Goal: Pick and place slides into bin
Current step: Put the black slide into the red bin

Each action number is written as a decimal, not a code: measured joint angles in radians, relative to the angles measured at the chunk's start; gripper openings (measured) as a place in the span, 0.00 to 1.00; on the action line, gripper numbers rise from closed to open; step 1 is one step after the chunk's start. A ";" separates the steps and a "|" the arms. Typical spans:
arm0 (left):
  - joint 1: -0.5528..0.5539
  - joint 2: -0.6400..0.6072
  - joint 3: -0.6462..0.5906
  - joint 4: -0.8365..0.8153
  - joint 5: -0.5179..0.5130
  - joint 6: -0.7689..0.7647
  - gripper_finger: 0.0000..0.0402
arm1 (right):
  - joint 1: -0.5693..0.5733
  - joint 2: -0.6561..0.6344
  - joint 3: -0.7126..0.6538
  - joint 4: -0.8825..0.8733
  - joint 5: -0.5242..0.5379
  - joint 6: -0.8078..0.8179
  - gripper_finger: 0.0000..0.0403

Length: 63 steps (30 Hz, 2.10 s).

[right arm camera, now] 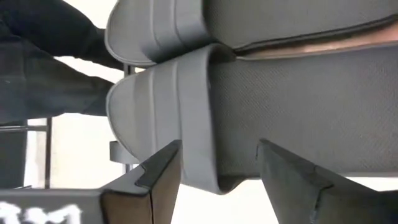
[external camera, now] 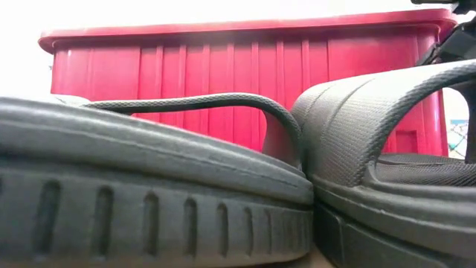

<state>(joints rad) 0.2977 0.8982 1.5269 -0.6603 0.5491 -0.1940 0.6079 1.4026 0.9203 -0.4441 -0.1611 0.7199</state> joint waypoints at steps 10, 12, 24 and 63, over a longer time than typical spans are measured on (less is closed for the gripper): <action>0.000 0.000 0.000 -0.001 0.000 -0.001 0.05 | -0.006 0.003 0.000 0.006 0.003 -0.003 0.52; 0.000 0.000 0.000 0.000 0.000 -0.002 0.05 | -0.005 0.003 0.000 0.006 0.003 -0.005 0.52; 0.000 0.000 0.000 -0.001 -0.001 -0.002 0.05 | -0.004 0.055 0.000 0.064 0.000 -0.011 0.52; 0.000 0.000 0.000 0.006 0.000 -0.004 0.05 | 0.002 0.093 -0.063 0.247 -0.211 -0.040 0.29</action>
<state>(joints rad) 0.2974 0.8986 1.5272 -0.6548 0.5495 -0.1982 0.6095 1.4952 0.8577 -0.1967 -0.3724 0.6801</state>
